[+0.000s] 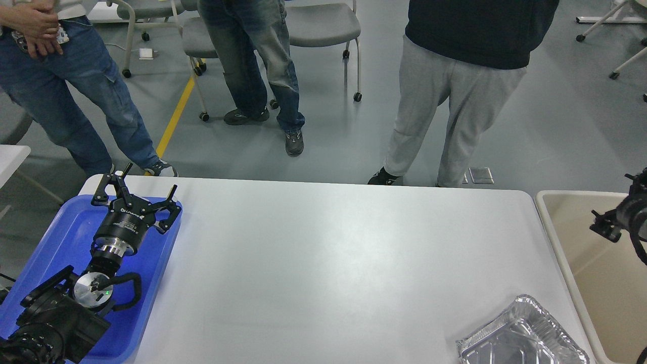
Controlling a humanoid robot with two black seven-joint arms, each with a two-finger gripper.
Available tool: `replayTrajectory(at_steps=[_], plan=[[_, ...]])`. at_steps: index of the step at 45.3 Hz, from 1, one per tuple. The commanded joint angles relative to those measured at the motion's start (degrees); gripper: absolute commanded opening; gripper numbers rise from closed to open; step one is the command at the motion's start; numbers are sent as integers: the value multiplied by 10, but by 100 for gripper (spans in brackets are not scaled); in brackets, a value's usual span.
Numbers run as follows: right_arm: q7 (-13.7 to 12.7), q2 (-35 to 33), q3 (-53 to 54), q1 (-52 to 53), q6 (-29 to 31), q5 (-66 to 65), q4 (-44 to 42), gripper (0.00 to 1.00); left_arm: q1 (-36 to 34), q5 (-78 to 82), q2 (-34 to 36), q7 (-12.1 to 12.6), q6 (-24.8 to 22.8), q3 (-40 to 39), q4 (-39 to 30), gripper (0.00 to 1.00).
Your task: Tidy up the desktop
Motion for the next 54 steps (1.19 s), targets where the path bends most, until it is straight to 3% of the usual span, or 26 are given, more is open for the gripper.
replayTrajectory(at_steps=[1, 14, 28, 41, 54], plan=[[1, -13, 81, 12, 51, -1, 64, 100, 0, 0, 0, 0, 0, 0, 0, 100], [2, -10, 130, 12, 78, -2, 153, 100, 0, 0, 0, -1, 0, 0, 0, 100], [4, 23, 157, 8, 199, -3, 167, 100, 0, 0, 0, 0, 0, 0, 0, 100], [84, 88, 157, -7, 218, -83, 155, 100, 0, 0, 0, 0, 0, 0, 0, 100], [120, 150, 157, -7, 216, -113, 86, 100, 0, 0, 0, 0, 0, 0, 0, 100]])
